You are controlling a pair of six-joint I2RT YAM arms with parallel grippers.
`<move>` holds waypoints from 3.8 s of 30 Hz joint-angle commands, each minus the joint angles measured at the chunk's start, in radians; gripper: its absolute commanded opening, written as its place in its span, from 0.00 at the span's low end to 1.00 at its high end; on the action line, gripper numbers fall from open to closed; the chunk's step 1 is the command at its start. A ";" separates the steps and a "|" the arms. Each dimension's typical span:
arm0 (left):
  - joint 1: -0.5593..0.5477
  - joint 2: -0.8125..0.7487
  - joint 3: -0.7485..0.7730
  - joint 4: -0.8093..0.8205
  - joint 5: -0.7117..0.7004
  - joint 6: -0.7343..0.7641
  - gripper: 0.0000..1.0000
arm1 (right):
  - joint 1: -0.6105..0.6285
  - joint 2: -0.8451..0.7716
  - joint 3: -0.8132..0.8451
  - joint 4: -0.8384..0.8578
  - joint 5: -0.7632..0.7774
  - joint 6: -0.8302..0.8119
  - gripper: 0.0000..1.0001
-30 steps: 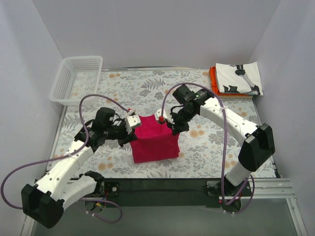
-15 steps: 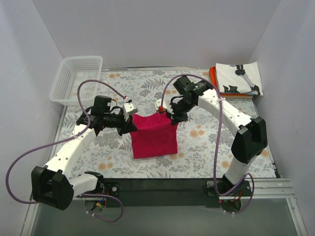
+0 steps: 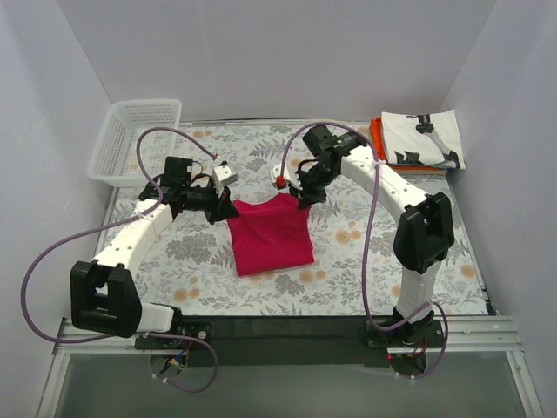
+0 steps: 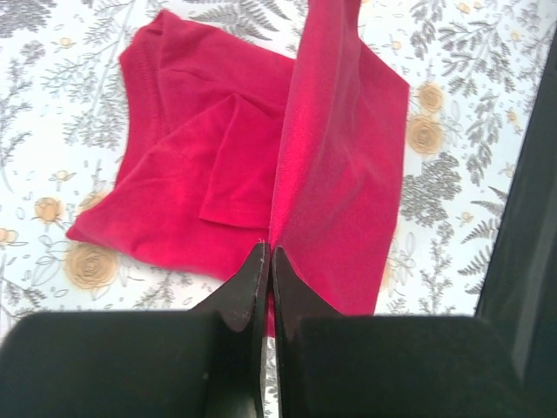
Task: Fold and stack the t-shirts
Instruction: Fold the tshirt
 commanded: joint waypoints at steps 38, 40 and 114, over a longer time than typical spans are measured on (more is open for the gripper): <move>0.069 0.659 0.428 0.233 -0.061 -0.172 0.20 | -0.137 0.407 0.393 0.224 0.030 0.168 0.49; 0.067 0.628 0.413 0.216 -0.047 -0.161 0.24 | -0.151 0.379 0.406 0.230 0.004 0.216 0.48; -0.299 0.424 -0.011 0.349 -0.174 0.247 0.33 | -0.039 0.443 -0.147 0.775 -0.329 0.954 0.17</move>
